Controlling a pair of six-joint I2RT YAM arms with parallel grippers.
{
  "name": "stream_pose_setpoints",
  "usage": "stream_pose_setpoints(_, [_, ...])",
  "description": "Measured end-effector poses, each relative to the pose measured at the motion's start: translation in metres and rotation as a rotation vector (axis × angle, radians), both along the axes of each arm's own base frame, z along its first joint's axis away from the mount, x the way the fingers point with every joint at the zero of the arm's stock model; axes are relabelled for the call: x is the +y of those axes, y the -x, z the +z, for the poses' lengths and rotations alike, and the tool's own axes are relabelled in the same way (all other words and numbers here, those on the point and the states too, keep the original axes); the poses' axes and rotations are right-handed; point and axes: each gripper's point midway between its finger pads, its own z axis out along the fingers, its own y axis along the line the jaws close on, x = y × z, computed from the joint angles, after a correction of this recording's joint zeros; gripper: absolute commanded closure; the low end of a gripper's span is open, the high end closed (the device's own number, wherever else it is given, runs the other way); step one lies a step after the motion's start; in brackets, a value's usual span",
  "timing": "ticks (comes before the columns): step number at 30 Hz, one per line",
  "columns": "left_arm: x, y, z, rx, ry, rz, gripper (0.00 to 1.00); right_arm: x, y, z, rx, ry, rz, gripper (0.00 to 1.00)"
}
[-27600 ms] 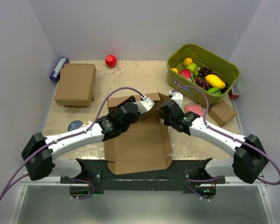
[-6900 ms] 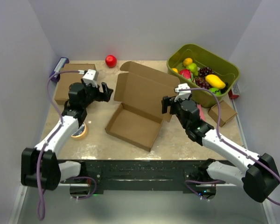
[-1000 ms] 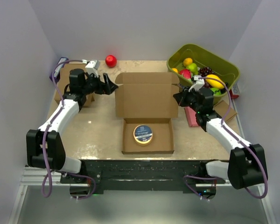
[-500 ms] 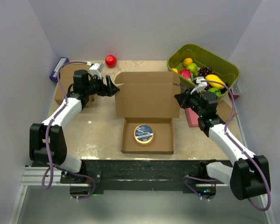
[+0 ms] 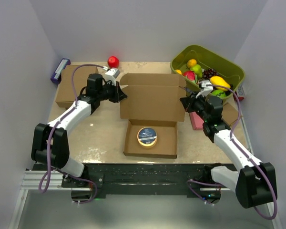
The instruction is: Fold the paper box
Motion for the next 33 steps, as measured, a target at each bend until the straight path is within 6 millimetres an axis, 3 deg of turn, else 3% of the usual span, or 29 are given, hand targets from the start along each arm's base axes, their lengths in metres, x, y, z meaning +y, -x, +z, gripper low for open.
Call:
stream_pose_setpoints(6, [-0.008,-0.002,0.001,-0.025,-0.023,0.014,1.00,-0.001,0.008,-0.004,-0.014,0.011,-0.062,1.00])
stream_pose_setpoints(12, [-0.005,-0.016,0.013,-0.108,-0.067,0.111,1.00,0.005,0.011,0.009,-0.075,0.031,-0.186,1.00])
stream_pose_setpoints(19, [-0.015,-0.034,0.044,-0.275,-0.125,0.223,1.00,0.004,-0.014,0.024,-0.107,0.068,-0.354,1.00])
stream_pose_setpoints(23, [-0.020,-0.040,0.055,-0.362,-0.145,0.304,1.00,0.010,-0.015,0.029,-0.141,0.087,-0.452,0.93])
stream_pose_setpoints(26, [-0.021,-0.038,0.050,-0.406,-0.168,0.379,1.00,0.015,-0.009,0.027,-0.156,0.097,-0.507,0.91])
stream_pose_setpoints(33, [-0.029,-0.016,0.026,-0.456,-0.215,0.478,1.00,0.015,0.011,-0.006,-0.124,0.163,-0.605,0.88])
